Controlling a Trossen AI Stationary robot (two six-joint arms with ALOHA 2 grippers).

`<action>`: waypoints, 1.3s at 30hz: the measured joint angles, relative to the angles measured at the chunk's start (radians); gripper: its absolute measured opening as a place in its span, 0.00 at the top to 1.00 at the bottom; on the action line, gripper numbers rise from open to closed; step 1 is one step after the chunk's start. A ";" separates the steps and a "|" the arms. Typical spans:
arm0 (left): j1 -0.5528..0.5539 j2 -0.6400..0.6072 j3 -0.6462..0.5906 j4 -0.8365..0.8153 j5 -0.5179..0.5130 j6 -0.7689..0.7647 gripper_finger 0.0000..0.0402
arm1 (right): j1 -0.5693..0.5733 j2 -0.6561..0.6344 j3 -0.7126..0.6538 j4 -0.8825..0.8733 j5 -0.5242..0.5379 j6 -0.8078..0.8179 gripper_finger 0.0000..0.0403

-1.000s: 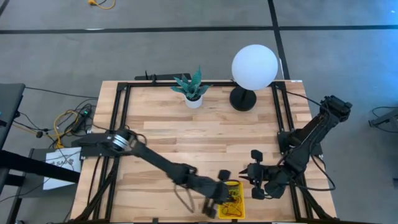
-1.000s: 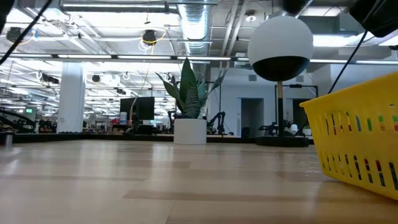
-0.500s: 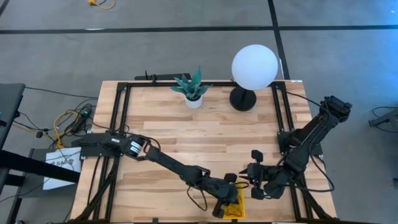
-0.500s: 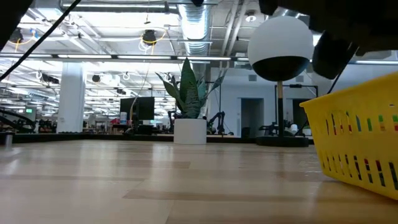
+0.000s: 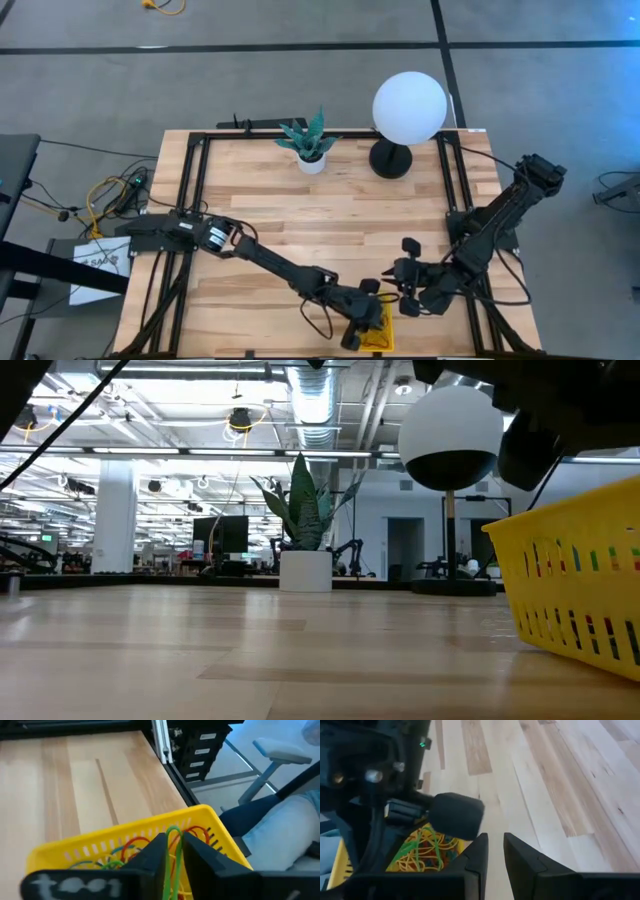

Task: Pick and place rubber bands into bin
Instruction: Put the green rubber band into the yellow basket, then return to Home Position

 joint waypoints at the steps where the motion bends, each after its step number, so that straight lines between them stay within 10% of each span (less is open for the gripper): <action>1: 0.000 0.000 0.000 -0.001 0.004 -0.006 0.86 | -0.005 0.000 0.000 0.000 0.000 0.000 0.86; 12: 0.005 -0.019 0.014 -0.052 -0.039 -0.092 0.70 | -0.076 -0.002 0.000 -0.002 -0.099 -0.016 0.86; 18: 0.031 -0.156 0.076 -0.441 -0.009 -0.101 0.69 | -0.067 -0.115 0.000 -0.094 -0.122 -0.067 0.86; 39: 0.000 -0.789 0.108 -1.340 -0.619 -0.369 0.69 | -0.094 -0.599 0.000 -0.160 -0.253 -0.332 0.86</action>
